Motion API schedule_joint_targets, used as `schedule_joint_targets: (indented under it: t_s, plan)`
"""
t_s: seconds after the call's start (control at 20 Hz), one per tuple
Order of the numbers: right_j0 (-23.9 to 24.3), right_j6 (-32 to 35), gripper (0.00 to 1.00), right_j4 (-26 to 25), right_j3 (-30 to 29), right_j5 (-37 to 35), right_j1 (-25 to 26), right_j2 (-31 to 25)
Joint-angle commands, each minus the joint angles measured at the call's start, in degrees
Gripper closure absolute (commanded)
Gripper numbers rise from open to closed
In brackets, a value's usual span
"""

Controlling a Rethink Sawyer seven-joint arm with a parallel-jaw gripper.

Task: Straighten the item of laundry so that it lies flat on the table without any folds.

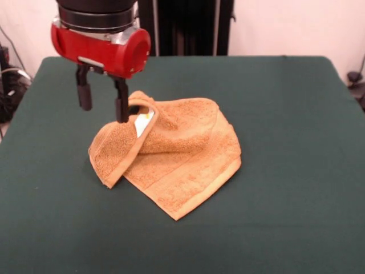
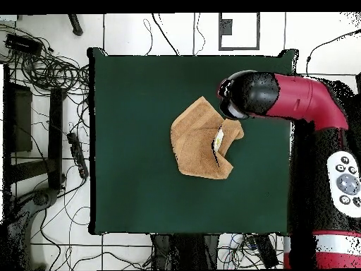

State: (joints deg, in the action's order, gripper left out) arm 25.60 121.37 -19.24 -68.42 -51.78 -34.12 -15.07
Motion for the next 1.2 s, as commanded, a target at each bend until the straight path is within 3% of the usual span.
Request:
schedule_joint_targets:
  t_s: [0.05,0.5,1.2]
  plan:
    - [-3.6,7.4,0.0,1.3,-12.1,4.3,2.2,0.7]
    - [-5.6,9.8,0.0,1.0,-11.0,8.4,8.0,3.2]
    - [-4.9,6.6,0.0,0.2,-6.9,16.0,15.1,5.2]
